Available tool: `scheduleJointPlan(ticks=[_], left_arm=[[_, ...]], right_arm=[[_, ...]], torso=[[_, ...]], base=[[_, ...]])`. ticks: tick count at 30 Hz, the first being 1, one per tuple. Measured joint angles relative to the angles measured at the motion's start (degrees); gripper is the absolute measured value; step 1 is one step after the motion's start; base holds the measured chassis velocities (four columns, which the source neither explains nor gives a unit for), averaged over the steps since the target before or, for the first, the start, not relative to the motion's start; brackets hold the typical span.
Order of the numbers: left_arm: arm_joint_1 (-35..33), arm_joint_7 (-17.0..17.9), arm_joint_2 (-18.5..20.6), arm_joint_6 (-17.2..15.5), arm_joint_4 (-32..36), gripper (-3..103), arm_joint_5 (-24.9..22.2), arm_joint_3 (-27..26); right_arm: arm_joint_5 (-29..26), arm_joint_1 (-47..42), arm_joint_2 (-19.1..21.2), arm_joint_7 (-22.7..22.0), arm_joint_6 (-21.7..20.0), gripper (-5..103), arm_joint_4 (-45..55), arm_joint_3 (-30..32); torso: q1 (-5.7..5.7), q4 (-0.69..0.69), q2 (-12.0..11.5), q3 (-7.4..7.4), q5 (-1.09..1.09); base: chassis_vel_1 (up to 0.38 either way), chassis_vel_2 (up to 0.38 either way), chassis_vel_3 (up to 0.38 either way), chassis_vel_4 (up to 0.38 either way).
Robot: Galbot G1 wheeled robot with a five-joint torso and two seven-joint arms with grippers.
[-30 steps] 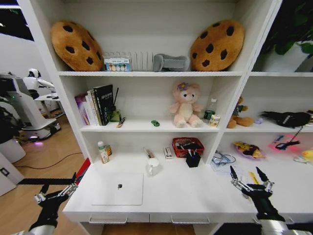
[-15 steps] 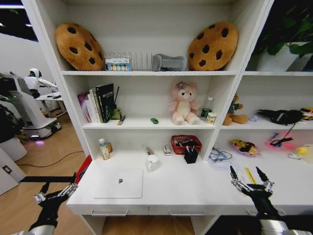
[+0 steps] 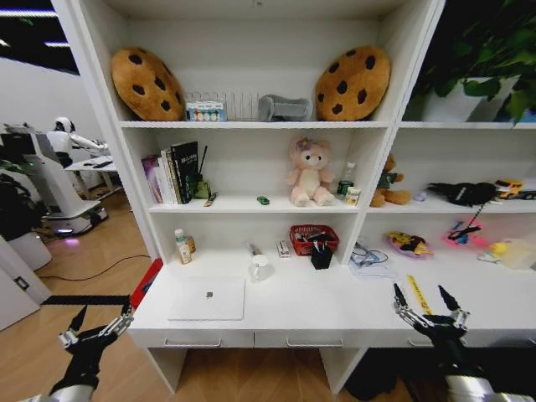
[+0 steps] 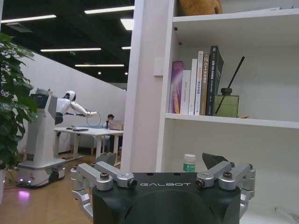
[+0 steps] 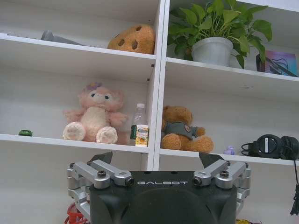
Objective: Organize the objects on the table.
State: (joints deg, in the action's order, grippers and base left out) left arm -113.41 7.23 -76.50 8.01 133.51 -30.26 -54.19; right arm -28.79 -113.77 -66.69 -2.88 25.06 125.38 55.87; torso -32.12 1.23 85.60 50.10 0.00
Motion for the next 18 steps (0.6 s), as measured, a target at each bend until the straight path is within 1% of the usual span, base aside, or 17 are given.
scheduleJointPlan(ticks=[18], left_arm=[[0.0, 0.01, 0.0, 0.0, 0.0, 100, 0.0, 0.0]], right_arm=[[0.0, 0.0, 0.0, 0.0, 0.0, 100, 0.0, 0.0]], torso=[[0.0, 0.01, 0.0, 0.0, 0.0]], base=[[0.091, -0.094, -0.101, 0.093]])
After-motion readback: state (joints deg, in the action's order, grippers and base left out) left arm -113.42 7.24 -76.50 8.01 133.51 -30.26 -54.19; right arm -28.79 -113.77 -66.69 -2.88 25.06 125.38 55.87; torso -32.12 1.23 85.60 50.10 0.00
